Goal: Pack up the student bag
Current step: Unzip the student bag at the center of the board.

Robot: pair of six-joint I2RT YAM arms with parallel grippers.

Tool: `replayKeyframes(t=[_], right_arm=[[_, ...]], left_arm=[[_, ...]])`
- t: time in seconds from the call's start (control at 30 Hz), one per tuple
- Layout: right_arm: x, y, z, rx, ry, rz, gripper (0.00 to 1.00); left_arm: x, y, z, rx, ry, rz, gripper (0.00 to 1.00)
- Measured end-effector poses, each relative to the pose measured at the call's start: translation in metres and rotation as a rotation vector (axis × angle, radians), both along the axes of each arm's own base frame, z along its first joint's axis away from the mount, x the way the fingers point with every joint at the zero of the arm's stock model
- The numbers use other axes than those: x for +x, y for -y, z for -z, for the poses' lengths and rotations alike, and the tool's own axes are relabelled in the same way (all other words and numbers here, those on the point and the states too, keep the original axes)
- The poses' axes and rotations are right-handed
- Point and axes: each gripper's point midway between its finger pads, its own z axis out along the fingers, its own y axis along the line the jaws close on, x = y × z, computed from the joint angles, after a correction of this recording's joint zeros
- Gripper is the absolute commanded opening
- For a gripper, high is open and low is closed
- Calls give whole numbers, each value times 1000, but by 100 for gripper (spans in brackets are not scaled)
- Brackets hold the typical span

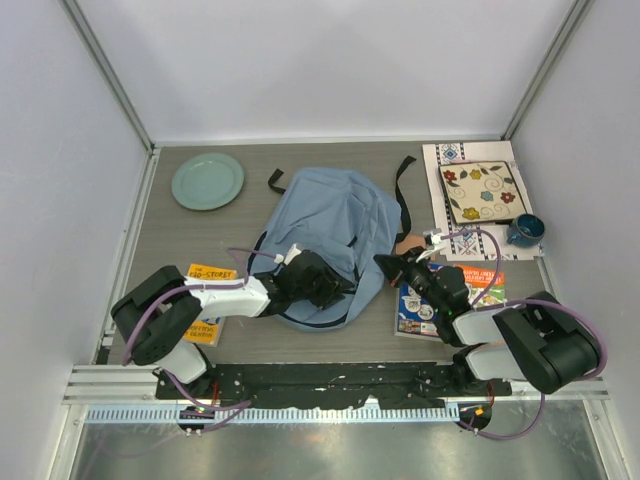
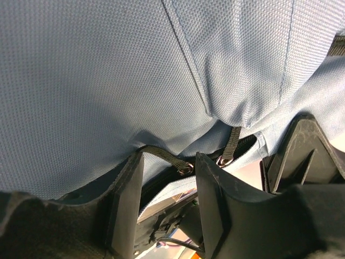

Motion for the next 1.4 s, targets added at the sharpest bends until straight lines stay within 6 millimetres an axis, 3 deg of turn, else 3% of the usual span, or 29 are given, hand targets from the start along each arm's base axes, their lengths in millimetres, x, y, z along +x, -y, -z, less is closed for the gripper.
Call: replayKeyframes(t=[0.23, 0.4, 0.6, 0.87, 1.17, 1.4], right_arm=[[-3, -3, -6, -9, 25, -17, 1], [-5, -3, -10, -9, 44, -18, 1], [-8, -2, -13, -8, 56, -20, 1], [-11, -5, -23, 3, 86, -37, 1], [-10, -2, -26, 9, 96, -15, 1], [3, 5, -39, 44, 104, 69, 1]], left_arm=[[5, 5, 4, -10, -8, -20, 53], [9, 11, 11, 1, -16, -16, 40], [9, 15, 18, 3, -26, -6, 33], [11, 16, 19, 4, -19, -3, 0], [14, 17, 15, 55, 25, 44, 0], [19, 10, -6, 123, 127, 98, 0]])
